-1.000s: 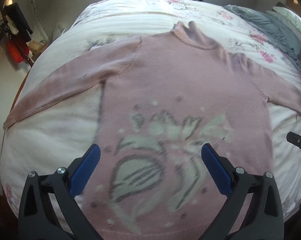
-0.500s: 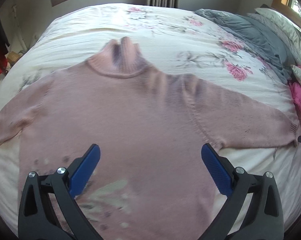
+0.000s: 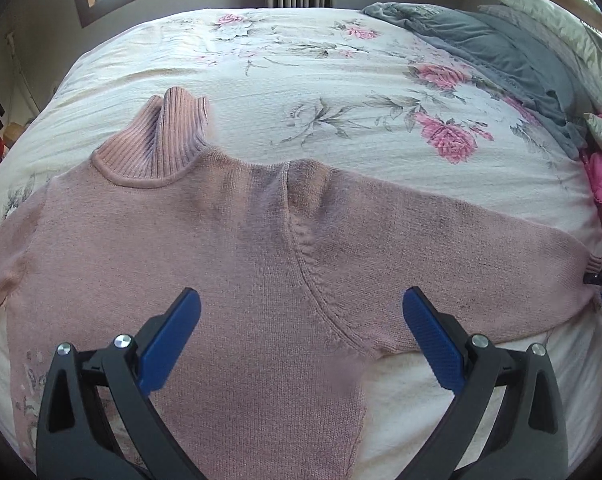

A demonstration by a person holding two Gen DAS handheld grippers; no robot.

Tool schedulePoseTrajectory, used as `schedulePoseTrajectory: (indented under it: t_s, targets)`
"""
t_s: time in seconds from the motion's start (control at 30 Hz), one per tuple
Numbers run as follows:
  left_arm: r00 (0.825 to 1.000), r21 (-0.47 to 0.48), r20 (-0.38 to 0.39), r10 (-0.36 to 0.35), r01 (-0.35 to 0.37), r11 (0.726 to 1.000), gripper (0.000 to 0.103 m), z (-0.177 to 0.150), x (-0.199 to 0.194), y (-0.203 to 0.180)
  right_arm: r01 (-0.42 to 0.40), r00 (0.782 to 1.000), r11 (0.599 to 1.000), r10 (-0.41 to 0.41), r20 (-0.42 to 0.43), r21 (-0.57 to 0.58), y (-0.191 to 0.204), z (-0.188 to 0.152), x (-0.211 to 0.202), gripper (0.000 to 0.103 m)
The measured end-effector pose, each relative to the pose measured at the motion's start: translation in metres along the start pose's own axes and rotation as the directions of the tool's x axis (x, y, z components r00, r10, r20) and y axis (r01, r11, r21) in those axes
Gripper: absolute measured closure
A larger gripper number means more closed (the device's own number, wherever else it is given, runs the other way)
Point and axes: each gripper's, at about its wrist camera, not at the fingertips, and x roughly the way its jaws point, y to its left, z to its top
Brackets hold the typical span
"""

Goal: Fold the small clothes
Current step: 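Move the right tool to the sweater's sleeve cuff and grasp it, then carry the cuff across the sweater body with the right tool while the left tool grasps the other cuff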

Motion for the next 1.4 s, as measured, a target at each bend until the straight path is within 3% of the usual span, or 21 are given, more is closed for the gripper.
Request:
schedulePoseTrajectory:
  t_s: [0.1,0.2,0.3,0.4,0.43,0.5,0.67,0.8,0.93,1.03,1.13,1.27,1.33,1.4]
  targets:
    - [1.0,0.007,-0.007,0.013,-0.013,1.0,0.003,-0.003,0.002,0.001,-0.036,0.999,0.999,0.036,0.002,-0.002,-0.007,-0.001,0.0,0.009]
    - [1.0,0.001,-0.013,0.021,-0.021,1.0,0.003,-0.006,0.004,0.005,-0.043,0.999,0.999,0.044,0.019,-0.032,-0.01,-0.005,-0.005,0.021]
    - [1.0,0.0,-0.019,0.023,-0.023,1.0,0.003,-0.008,0.004,0.009,-0.033,0.999,0.997,0.035,0.034,-0.073,-0.008,-0.014,-0.011,0.043]
    - [0.999,0.005,-0.024,0.029,-0.029,1.0,0.003,-0.011,0.005,0.014,-0.018,0.998,0.994,0.024,0.055,-0.103,-0.006,-0.021,-0.02,0.077]
    - [0.999,0.004,-0.026,0.03,-0.03,1.0,0.003,-0.012,0.004,0.017,-0.031,0.997,0.994,0.038,0.065,-0.106,-0.005,-0.025,-0.025,0.096]
    - [0.999,0.001,-0.028,0.033,-0.033,0.999,0.003,-0.013,0.003,0.024,-0.13,0.986,0.988,0.138,0.091,-0.085,-0.006,-0.031,-0.039,0.097]
    - [0.998,-0.021,-0.03,0.053,-0.053,0.998,0.003,-0.014,0.003,0.048,-0.259,0.951,0.956,0.278,0.139,-0.138,0.02,-0.051,-0.07,0.097]
    - [0.998,-0.048,-0.031,0.063,-0.064,0.997,0.003,-0.014,0.003,0.068,-0.353,0.915,0.908,0.385,0.117,-0.226,0.076,-0.065,-0.085,0.097]
    - [0.997,-0.068,-0.038,0.062,-0.065,0.996,0.003,-0.014,0.002,0.087,-0.433,0.881,0.842,0.47,0.044,-0.322,0.151,-0.091,-0.086,0.097]
    - [0.997,-0.074,-0.042,0.067,-0.07,0.995,0.003,-0.014,0.001,0.099,-0.469,0.867,0.8,0.497,-0.026,-0.374,0.198,-0.109,-0.074,0.097]
    - [0.997,-0.086,-0.05,0.059,-0.063,0.994,0.003,-0.014,0.001,0.107,-0.459,0.877,0.785,0.474,-0.074,-0.415,0.23,-0.129,-0.058,0.097]
    - [0.997,-0.079,-0.051,0.051,-0.055,0.995,0.003,-0.014,0.001,0.108,-0.435,0.895,0.793,0.432,-0.108,-0.426,0.248,-0.14,-0.033,0.096]
    - [0.998,-0.075,-0.054,0.042,-0.046,0.996,0.003,-0.014,0.002,0.105,-0.44,0.894,0.795,0.43,-0.125,-0.418,0.249,-0.143,-0.025,0.094]
    - [0.998,-0.075,-0.06,0.029,-0.034,0.997,0.003,-0.013,0.004,0.099,-0.474,0.878,0.784,0.453,-0.152,-0.4,0.249,-0.144,-0.02,0.087]
